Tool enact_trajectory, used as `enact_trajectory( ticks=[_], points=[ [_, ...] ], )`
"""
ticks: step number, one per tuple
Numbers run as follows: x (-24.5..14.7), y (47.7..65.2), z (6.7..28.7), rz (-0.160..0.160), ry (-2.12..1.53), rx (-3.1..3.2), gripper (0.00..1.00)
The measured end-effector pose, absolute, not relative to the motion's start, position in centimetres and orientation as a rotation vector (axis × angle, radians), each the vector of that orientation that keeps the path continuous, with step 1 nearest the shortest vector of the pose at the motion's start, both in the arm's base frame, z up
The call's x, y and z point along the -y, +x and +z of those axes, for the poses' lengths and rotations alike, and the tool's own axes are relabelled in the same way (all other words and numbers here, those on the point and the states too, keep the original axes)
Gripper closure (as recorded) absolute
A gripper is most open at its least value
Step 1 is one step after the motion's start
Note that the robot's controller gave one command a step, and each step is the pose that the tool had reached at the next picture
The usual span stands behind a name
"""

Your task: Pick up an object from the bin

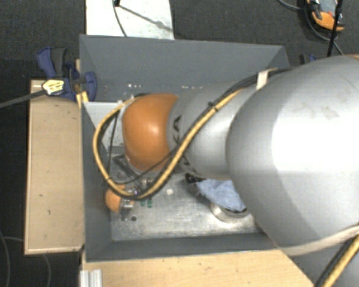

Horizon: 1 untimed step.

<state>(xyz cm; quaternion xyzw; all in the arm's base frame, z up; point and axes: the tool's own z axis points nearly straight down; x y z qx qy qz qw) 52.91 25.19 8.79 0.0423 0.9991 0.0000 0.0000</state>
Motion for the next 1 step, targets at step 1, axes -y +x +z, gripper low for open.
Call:
enact_trajectory(
  ticks=[1],
  points=[
    [-25.39, 51.86, 8.05, 0.013, 0.345, -3.124, 1.0]
  ],
)
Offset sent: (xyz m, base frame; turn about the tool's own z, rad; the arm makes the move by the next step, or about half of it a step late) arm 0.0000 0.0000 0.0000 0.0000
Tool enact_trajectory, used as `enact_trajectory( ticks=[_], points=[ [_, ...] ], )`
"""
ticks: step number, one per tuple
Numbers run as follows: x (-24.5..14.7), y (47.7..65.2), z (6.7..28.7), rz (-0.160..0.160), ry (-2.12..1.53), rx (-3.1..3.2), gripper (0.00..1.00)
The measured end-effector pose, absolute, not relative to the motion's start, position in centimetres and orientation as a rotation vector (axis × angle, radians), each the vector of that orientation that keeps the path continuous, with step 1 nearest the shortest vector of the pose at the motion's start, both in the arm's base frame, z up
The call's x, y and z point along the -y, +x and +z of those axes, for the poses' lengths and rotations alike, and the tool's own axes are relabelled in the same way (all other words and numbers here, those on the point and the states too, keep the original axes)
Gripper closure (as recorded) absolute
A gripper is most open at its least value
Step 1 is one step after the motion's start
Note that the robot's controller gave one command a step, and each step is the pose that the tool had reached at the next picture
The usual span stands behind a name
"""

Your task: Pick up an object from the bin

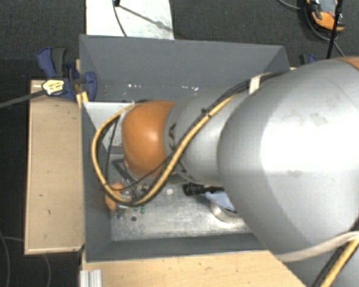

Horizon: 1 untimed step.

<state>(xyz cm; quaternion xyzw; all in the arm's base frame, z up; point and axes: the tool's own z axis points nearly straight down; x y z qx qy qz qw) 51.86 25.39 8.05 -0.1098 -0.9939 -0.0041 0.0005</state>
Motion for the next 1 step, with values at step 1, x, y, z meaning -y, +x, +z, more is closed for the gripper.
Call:
enact_trajectory(
  ticks=[1],
  points=[
    [-25.39, 51.8, 8.01, -0.014, -0.348, 3.122, 1.0]
  ],
)
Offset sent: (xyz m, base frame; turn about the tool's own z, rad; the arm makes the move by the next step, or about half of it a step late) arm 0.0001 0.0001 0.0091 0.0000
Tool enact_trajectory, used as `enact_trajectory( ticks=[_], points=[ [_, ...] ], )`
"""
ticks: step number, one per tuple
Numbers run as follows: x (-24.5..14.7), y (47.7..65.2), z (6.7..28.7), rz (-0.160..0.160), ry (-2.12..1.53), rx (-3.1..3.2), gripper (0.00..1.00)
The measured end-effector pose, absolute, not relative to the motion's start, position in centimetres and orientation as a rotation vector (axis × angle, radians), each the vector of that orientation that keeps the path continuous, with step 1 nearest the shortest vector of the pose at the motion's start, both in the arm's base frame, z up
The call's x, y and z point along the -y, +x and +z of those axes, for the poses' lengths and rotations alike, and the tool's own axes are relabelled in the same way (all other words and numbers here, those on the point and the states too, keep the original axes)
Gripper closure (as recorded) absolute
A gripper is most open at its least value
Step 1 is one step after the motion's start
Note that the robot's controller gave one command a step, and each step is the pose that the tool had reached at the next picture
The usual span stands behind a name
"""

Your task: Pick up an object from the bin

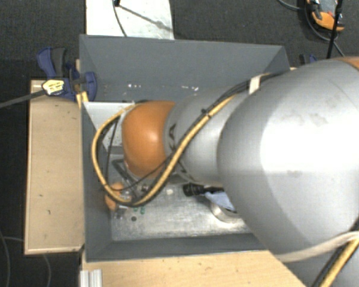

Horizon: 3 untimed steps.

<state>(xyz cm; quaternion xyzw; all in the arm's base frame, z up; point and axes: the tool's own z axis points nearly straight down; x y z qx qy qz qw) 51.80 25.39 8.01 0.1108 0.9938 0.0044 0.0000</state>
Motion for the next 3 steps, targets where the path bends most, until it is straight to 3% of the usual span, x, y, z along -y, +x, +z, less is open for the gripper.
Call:
enact_trajectory(
  ticks=[3],
  points=[
    [-25.2, 51.7, 9.4, 0.002, 0.345, -3.123, 1.0]
  ],
)
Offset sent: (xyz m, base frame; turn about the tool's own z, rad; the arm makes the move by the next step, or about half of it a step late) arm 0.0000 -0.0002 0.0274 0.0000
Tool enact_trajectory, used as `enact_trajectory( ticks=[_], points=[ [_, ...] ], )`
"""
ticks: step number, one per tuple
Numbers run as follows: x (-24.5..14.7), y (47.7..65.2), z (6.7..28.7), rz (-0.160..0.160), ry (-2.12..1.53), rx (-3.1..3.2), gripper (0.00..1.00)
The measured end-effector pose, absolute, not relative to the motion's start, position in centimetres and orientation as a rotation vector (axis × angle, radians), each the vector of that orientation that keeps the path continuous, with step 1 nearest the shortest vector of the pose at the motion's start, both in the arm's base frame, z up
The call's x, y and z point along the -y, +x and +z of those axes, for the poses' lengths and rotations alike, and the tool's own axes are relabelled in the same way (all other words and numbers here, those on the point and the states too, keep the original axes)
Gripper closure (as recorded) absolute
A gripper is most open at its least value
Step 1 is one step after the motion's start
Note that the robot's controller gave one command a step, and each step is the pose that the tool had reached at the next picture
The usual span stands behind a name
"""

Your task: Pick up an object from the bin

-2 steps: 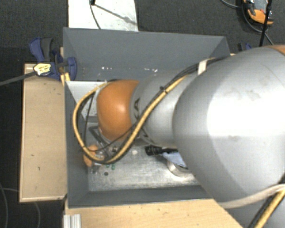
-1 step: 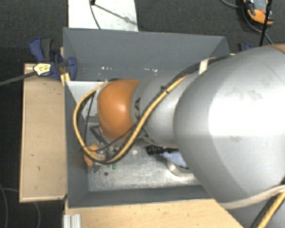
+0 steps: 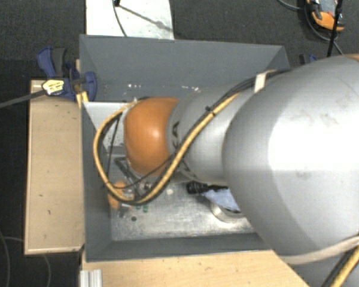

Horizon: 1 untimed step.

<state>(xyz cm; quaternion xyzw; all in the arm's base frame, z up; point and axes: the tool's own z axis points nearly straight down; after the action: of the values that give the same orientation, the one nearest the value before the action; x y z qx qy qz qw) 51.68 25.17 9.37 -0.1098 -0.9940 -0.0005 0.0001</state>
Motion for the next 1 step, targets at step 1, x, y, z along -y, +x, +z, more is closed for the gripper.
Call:
enact_trajectory(
  ticks=[1],
  points=[
    [-25.18, 51.72, 10.53, -0.002, -0.345, 3.123, 1.0]
  ],
)
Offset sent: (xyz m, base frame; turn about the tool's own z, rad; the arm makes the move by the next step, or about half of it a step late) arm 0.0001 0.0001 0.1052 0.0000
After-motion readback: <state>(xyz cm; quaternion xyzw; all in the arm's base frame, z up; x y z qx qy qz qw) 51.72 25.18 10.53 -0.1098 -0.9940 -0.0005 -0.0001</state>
